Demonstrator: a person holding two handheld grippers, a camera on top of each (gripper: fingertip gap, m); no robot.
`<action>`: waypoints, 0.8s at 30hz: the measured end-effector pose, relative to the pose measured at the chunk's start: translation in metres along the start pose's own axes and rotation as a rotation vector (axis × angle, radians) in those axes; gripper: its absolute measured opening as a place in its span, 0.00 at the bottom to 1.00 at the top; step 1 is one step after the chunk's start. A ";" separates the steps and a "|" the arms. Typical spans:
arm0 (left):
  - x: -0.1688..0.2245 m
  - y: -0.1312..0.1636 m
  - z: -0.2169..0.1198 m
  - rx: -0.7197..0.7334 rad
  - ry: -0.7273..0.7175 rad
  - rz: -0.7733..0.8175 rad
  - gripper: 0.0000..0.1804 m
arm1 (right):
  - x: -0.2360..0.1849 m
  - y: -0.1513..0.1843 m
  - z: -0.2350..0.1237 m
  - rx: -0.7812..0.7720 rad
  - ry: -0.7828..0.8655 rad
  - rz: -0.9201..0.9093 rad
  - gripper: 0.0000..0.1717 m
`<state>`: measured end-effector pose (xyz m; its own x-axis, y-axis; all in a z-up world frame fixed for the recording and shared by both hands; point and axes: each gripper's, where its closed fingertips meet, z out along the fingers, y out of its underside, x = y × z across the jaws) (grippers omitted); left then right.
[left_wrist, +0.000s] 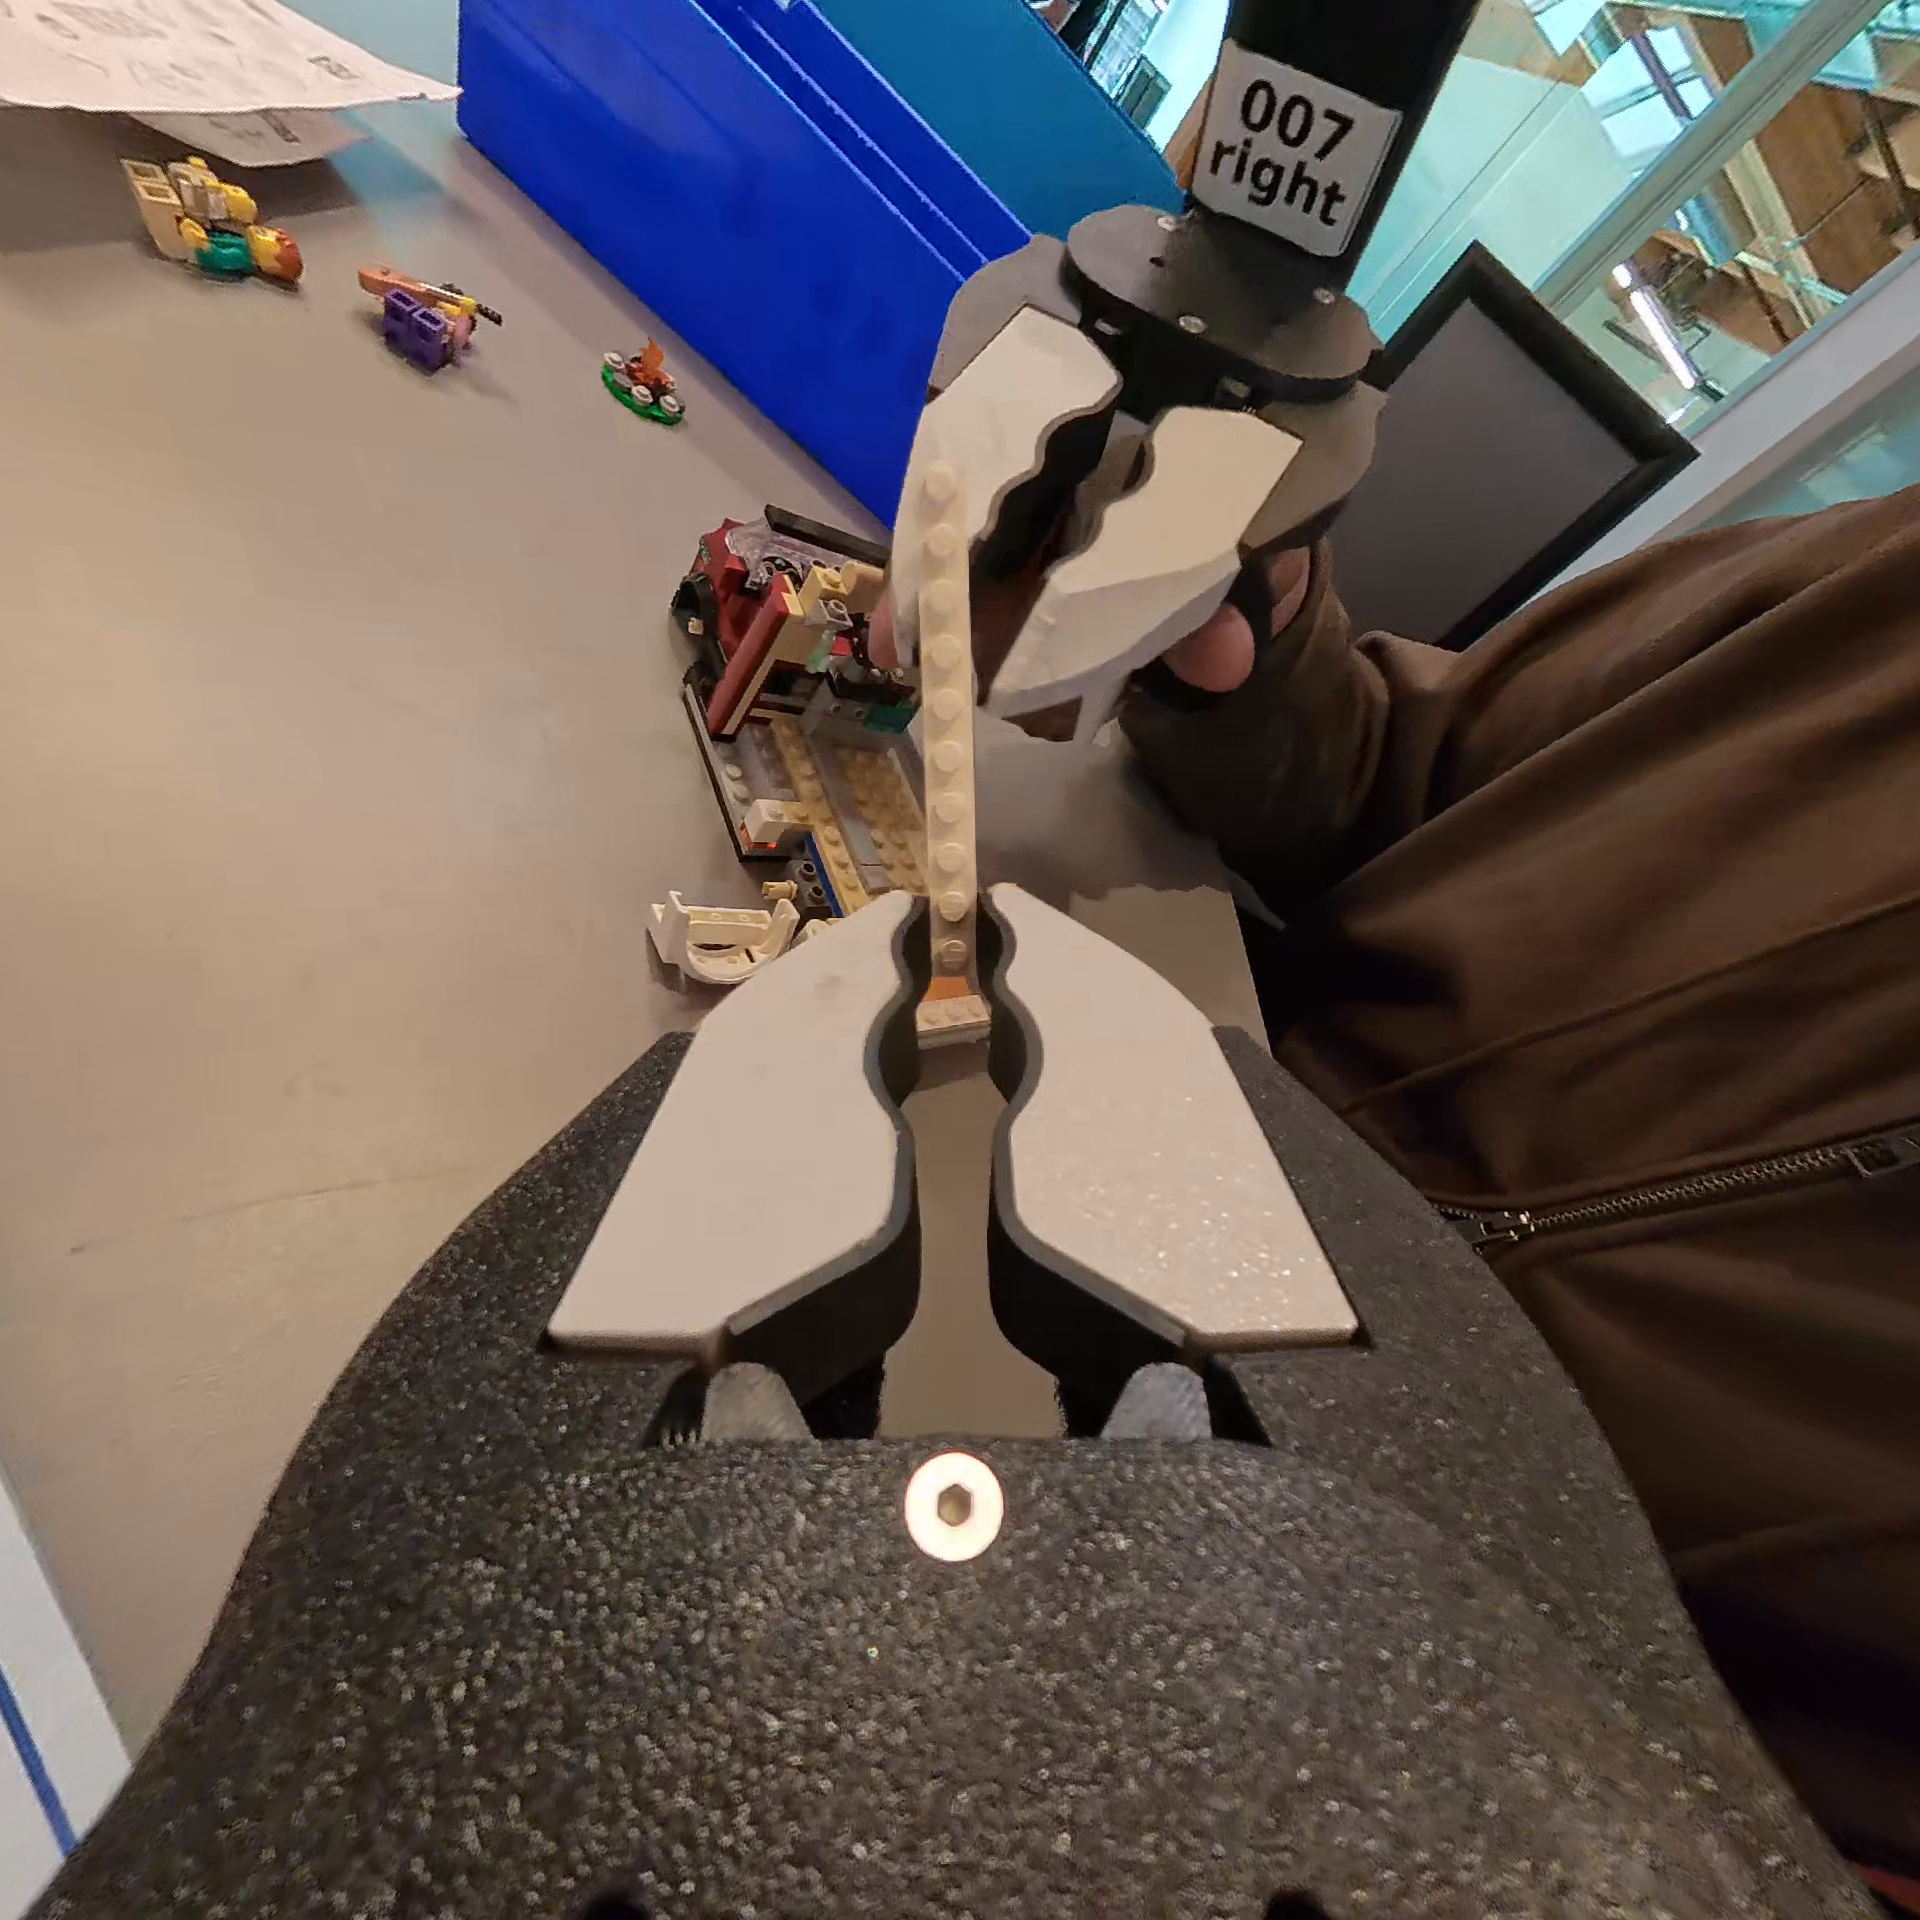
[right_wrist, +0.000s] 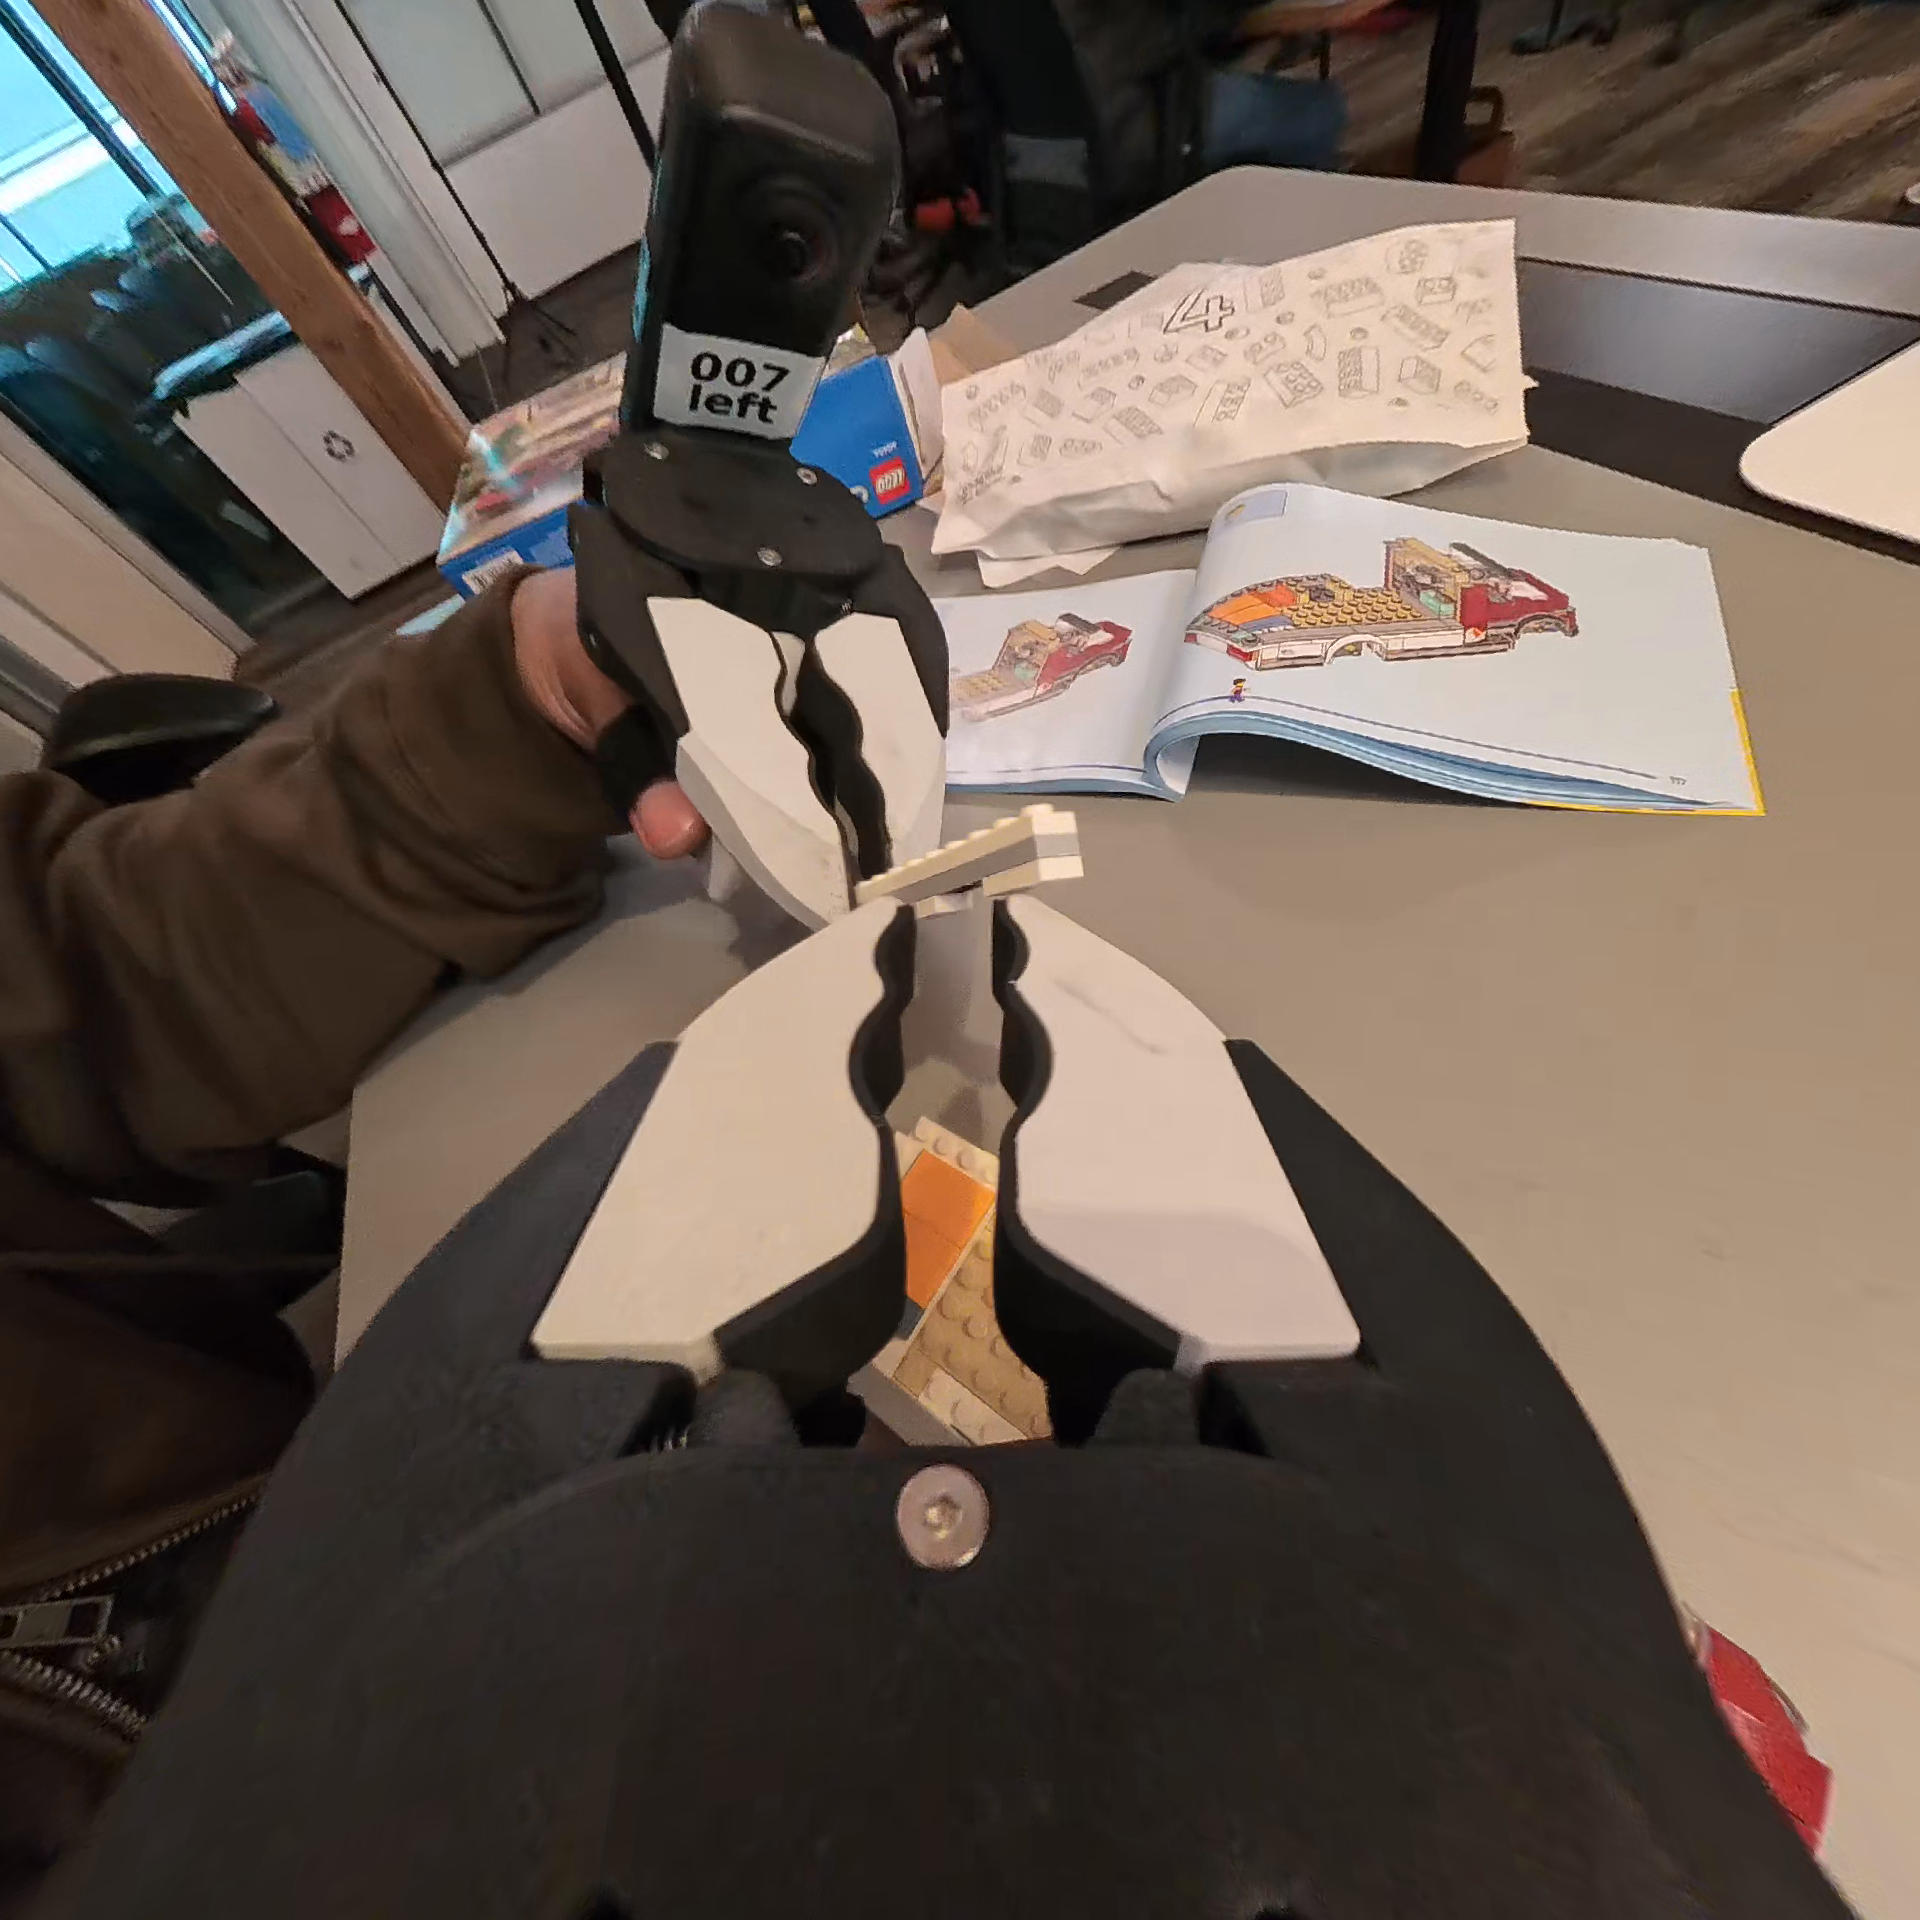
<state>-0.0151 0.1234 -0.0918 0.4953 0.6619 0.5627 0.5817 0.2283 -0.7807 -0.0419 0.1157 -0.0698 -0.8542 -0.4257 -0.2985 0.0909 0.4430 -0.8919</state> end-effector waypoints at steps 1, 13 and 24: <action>0.000 0.001 0.000 -0.002 0.004 0.002 0.04 | 0.001 -0.001 0.000 0.018 -0.006 0.018 0.06; 0.010 0.005 0.007 -0.013 0.082 0.034 0.04 | -0.003 -0.007 -0.006 0.111 -0.084 0.081 0.07; 0.018 0.007 0.012 -0.004 0.152 0.036 0.04 | -0.010 -0.010 -0.011 0.173 -0.143 0.112 0.09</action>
<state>-0.0102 0.1458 -0.0901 0.6077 0.5538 0.5692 0.5640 0.2036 -0.8003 -0.0399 0.1242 -0.0539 -0.7540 -0.4943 -0.4327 0.2775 0.3574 -0.8918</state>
